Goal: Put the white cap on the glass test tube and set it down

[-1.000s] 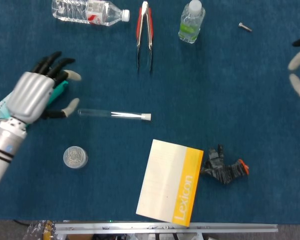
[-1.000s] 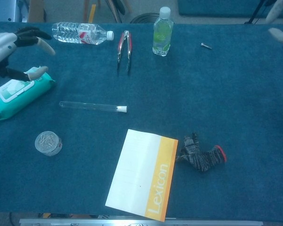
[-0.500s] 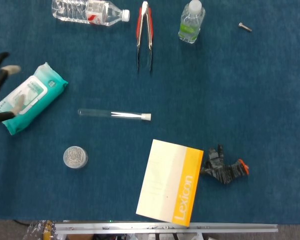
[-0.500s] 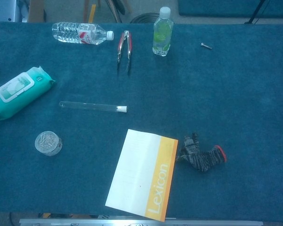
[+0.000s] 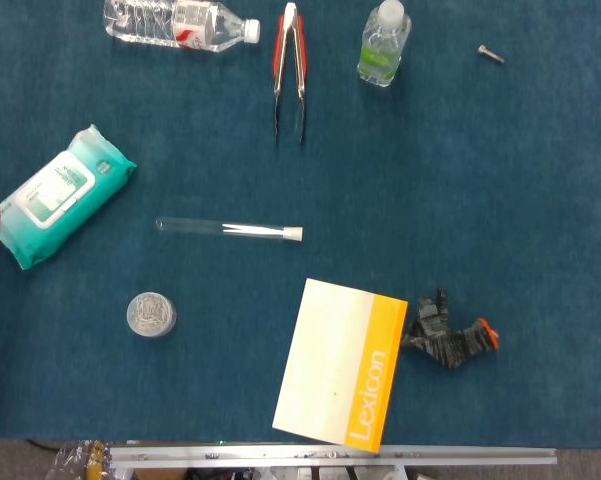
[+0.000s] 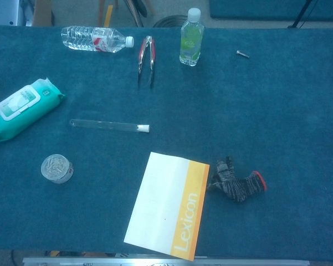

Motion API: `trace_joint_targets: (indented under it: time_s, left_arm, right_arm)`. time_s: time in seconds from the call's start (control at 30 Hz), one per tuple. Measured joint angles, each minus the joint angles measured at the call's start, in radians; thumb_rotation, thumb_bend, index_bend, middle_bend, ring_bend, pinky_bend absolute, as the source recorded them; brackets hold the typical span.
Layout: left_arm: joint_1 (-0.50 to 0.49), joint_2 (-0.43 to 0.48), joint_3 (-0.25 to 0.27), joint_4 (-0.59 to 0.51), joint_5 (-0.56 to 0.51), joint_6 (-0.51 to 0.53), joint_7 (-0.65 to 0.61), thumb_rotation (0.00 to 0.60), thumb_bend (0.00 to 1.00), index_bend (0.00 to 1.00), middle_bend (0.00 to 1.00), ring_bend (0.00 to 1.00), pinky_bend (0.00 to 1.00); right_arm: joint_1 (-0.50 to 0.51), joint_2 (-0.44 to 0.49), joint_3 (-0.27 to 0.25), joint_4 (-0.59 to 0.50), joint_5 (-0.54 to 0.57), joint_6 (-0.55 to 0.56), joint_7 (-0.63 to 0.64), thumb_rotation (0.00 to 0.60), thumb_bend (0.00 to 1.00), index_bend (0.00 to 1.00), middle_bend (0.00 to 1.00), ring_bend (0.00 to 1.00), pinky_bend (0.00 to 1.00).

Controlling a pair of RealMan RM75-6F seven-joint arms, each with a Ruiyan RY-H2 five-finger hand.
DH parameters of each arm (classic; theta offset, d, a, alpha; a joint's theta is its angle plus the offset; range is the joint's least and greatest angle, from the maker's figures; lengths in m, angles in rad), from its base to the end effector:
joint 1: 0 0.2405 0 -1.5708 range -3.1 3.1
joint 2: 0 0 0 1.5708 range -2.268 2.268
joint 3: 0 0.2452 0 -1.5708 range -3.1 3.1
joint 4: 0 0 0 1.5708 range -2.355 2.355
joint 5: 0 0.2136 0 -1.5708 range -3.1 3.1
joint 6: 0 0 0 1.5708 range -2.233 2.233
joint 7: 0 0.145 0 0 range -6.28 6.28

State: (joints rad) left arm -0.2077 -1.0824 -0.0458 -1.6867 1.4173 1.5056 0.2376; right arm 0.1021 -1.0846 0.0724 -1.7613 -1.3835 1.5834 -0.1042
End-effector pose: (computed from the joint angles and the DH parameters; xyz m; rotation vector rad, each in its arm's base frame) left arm -0.2768 0.2148 0.1618 -1.4321 -0.6998 -0.8158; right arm -0.2816 -0.1872 0.1700 1.2350 -0.8692 0.9316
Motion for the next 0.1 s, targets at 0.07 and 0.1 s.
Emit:
trace_joint_targets:
  time_s: [0.07,0.1]
  left_arm:
    - [0.003,0.004,0.002,-0.003,0.004,-0.002,0.004,0.355,0.36,0.27,0.13,0.00,0.08]
    - [0.004,0.006,0.003,-0.005,0.005,-0.005,0.007,0.354,0.36,0.27,0.13,0.00,0.08]
  right_arm:
    - [-0.004,0.002,0.001,-0.002,-0.002,-0.001,0.004,0.600,0.33,0.43,0.29,0.17,0.39]
    - [-0.006,0.003,0.003,-0.002,-0.003,-0.002,0.007,0.600,0.33,0.43,0.29,0.17,0.39]
